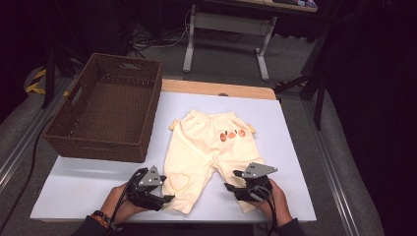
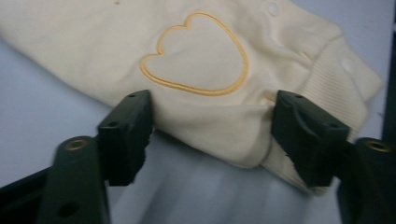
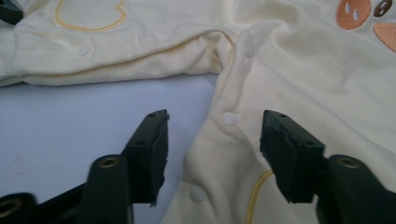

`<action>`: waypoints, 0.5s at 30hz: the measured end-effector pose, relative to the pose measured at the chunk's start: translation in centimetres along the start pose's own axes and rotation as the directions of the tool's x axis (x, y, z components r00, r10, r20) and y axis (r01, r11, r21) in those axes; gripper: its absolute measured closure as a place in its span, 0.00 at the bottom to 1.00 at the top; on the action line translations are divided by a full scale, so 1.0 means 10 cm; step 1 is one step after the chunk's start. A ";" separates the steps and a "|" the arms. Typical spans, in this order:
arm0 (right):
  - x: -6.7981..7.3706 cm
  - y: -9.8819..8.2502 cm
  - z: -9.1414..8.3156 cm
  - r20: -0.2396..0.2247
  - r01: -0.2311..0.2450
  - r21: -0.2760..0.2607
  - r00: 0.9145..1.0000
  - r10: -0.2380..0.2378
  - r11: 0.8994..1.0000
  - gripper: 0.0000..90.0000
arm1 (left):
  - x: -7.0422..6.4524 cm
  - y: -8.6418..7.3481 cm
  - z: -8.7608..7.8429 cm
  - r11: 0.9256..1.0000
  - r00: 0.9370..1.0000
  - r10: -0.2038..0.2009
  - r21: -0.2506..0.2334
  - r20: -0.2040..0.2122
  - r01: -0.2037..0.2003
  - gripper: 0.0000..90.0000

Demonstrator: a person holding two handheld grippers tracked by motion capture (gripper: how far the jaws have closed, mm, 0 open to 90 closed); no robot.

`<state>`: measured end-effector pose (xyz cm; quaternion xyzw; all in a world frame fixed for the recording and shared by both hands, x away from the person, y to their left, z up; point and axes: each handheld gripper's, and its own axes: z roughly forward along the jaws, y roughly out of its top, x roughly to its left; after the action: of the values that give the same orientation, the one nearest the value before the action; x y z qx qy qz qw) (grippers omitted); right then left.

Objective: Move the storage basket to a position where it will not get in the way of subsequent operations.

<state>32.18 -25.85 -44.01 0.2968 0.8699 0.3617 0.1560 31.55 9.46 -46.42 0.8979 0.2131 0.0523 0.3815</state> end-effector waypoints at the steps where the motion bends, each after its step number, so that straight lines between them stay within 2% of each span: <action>1: 0.00 0.01 0.03 -0.010 -0.014 0.013 1.000 0.014 1.000 0.60 | 0.00 0.00 0.00 1.000 1.000 0.007 -0.005 0.005 -0.007 0.46; 3: 0.00 0.01 0.10 0.013 -0.024 0.054 1.000 0.023 0.998 0.66 | -0.01 0.00 -0.01 1.000 1.000 -0.015 0.003 0.007 0.015 0.53; 5: 0.01 0.01 0.13 0.037 -0.011 0.058 0.999 0.009 0.998 0.72 | -0.01 0.01 0.00 1.000 0.999 -0.014 -0.008 0.031 0.014 0.62; 7: 0.01 0.02 0.13 0.057 -0.009 0.063 0.998 0.006 0.998 0.80 | -0.01 0.01 0.00 1.000 0.999 -0.013 -0.008 0.052 0.014 0.76; 9: 0.03 0.03 0.12 0.066 -0.005 0.065 0.998 0.001 0.998 0.87 | -0.01 0.03 -0.01 1.000 0.998 -0.028 0.007 0.063 0.028 0.83; 10: 0.03 0.03 0.12 0.065 -0.001 0.060 0.998 -0.003 0.998 0.90 | 0.00 0.03 -0.01 1.000 0.998 -0.009 -0.003 0.061 0.009 0.85; 12: 0.04 0.04 0.11 0.048 -0.012 0.053 0.999 0.010 0.999 0.94 | 0.01 0.03 -0.02 1.000 0.998 -0.021 -0.003 0.062 0.021 0.86; 13: 0.05 0.05 0.11 0.054 -0.009 0.054 0.999 0.006 0.998 0.94 | 0.02 0.03 -0.03 1.000 0.998 -0.012 0.000 0.055 0.012 0.86; 14: 0.05 0.05 0.11 0.053 -0.004 0.053 0.999 0.001 0.999 0.94 | 0.03 0.03 -0.05 1.000 0.999 -0.004 -0.010 0.042 0.004 0.86; 15: 0.06 0.06 0.11 0.048 -0.002 0.054 0.999 0.000 0.999 0.95 | 0.03 0.03 -0.07 1.000 0.999 -0.012 -0.026 0.044 0.013 0.86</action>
<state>32.45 -24.55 -44.33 0.3100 0.8753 0.3307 0.1687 31.74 9.89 -45.76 0.8924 0.2095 0.0329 0.3982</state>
